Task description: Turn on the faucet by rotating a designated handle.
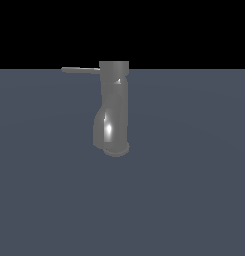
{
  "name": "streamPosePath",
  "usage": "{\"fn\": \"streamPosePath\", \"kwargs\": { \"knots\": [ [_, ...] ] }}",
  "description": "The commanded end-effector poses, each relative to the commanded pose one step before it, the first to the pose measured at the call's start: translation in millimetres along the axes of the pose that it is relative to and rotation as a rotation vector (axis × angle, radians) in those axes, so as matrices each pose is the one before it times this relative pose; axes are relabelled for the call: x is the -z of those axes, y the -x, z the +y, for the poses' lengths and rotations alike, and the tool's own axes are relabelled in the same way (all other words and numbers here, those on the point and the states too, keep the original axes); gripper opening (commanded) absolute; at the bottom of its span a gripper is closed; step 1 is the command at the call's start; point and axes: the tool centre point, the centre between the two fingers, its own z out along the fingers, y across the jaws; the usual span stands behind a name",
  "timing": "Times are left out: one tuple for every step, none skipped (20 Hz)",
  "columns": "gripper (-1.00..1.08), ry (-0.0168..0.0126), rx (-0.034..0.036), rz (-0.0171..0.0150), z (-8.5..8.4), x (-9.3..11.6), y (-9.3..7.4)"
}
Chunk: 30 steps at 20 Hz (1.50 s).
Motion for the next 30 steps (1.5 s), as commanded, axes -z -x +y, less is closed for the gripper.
{"fn": "streamPosePath", "kwargs": {
  "knots": [
    [-1.0,0.01045,-0.04485,0.0004,-3.18,-1.99,-8.58],
    [-1.0,0.00455,-0.02021,0.00041,-1.68,-0.94,-3.82],
    [-1.0,0.00466,-0.02122,0.00053,-1.89,-1.04,-3.99],
    [-1.0,0.00467,-0.02188,0.00064,-2.09,-1.13,-4.09],
    [-1.0,0.00452,-0.02182,0.00072,-2.22,-1.19,-4.04],
    [-1.0,0.00435,-0.0217,0.0008,-2.35,-1.24,-3.98],
    [-1.0,0.00418,-0.0216,0.00088,-2.47,-1.29,-3.92],
    [-1.0,0.004,-0.0215,0.00094,-2.59,-1.35,-3.85],
    [-1.0,0.00383,-0.02141,0.001,-2.71,-1.4,-3.77],
    [-1.0,0.00365,-0.0213,0.00104,-2.83,-1.45,-3.69],
    [-1.0,0.00347,-0.02123,0.00109,-2.94,-1.51,-3.61],
    [-1.0,0.00329,-0.02113,0.00112,-3.06,-1.56,-3.53],
    [-1.0,0.0031,-0.02104,0.00114,-3.17,-1.61,-3.44],
    [-1.0,0.00292,-0.02097,0.00116,-3.27,-1.66,-3.34],
    [-1.0,0.00273,-0.02089,0.00117,-3.37,-1.71,-3.25],
    [-1.0,0.00255,-0.02082,0.00117,-3.47,-1.76,-3.15],
    [-1.0,0.00237,-0.02074,0.00116,-3.56,-1.81,-3.04],
    [-1.0,0.00218,-0.02068,0.00114,-3.65,-1.87,-2.94],
    [-1.0,0.002,-0.02061,0.00111,-3.74,-1.92,-2.83],
    [-1.0,0.00182,-0.02056,0.00108,-3.82,-1.97,-2.71],
    [-1.0,0.00164,-0.0205,0.00104,-3.9,-2.01,-2.6],
    [-1.0,0.00146,-0.02044,0.00099,-3.97,-2.06,-2.48],
    [-1.0,0.00128,-0.02039,0.00093,-4.04,-2.11,-2.36],
    [-1.0,0.00111,-0.02035,0.00086,-4.11,-2.16,-2.24],
    [-1.0,0.00094,-0.02031,0.00079,-4.17,-2.21,-2.11],
    [-1.0,0.00078,-0.02026,0.00071,-4.22,-2.25,-1.99],
    [-1.0,0.00061,-0.02024,0.00062,-4.27,-2.3,-1.86],
    [-1.0,0.00045,-0.02019,0.00052,-4.32,-2.35,-1.73],
    [-1.0,0.0003,-0.02018,0.00042,-4.36,-2.39,-1.61],
    [-1.0,0.00015,-0.02014,0.00031,-4.4,-2.44,-1.47]
  ]
}}
